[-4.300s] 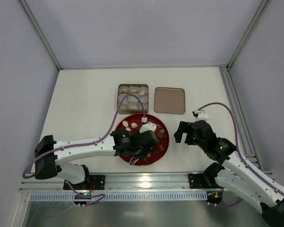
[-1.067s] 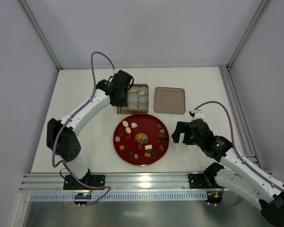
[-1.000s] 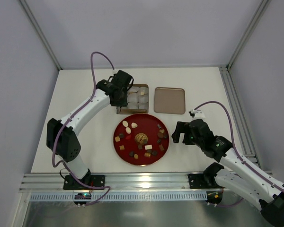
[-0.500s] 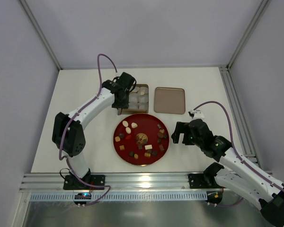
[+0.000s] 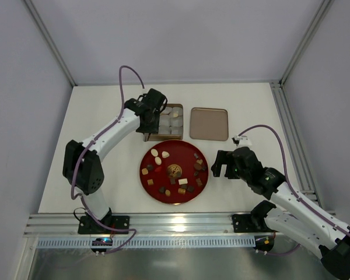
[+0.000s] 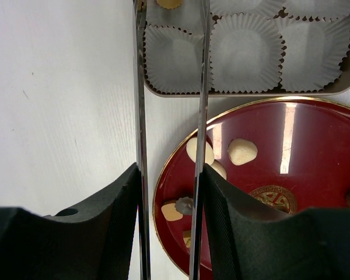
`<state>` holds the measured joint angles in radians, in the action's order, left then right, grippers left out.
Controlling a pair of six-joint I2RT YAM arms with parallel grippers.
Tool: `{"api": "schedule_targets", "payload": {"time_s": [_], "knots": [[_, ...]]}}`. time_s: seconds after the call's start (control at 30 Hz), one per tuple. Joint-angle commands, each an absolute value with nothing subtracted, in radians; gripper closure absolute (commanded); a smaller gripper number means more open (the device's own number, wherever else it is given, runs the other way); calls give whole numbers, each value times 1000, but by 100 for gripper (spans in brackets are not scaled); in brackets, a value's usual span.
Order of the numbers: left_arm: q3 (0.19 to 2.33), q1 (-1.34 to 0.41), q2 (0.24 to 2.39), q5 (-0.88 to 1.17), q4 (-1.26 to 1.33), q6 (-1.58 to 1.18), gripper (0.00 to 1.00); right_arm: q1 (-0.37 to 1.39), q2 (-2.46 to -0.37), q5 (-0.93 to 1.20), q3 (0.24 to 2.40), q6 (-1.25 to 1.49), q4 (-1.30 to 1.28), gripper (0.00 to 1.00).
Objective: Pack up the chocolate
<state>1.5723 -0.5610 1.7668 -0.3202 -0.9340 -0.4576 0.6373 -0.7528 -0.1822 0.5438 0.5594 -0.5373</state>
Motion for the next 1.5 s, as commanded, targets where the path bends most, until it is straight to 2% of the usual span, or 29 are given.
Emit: {"api": "schedule_targets", "payload": {"time_s": [0.0,0.17,0.37,0.8,1.1,1.47], "knots": [[1615,-568,1661,-319,-939,-428,55,634,-756,-187,545,558,-497,0],[1631,-603,1595,-305,-966,-425,55,634,-755,-190,549,555,-499,0],[1583,-730,1490,-305,-1025,-462,55,634,-742,-195,563,557,-515,0],[1281,-1066,1293,-321,-1035,-695,55,634,-703,-201,578,557,-558,0],[1189,-1218,1321,-353,-1011,-818,55,634,-698,-187,571,560,-558,0],[1163,-1273,1358,-351,-991,-867,55,634,-692,-184,566,563,-557,0]]}}
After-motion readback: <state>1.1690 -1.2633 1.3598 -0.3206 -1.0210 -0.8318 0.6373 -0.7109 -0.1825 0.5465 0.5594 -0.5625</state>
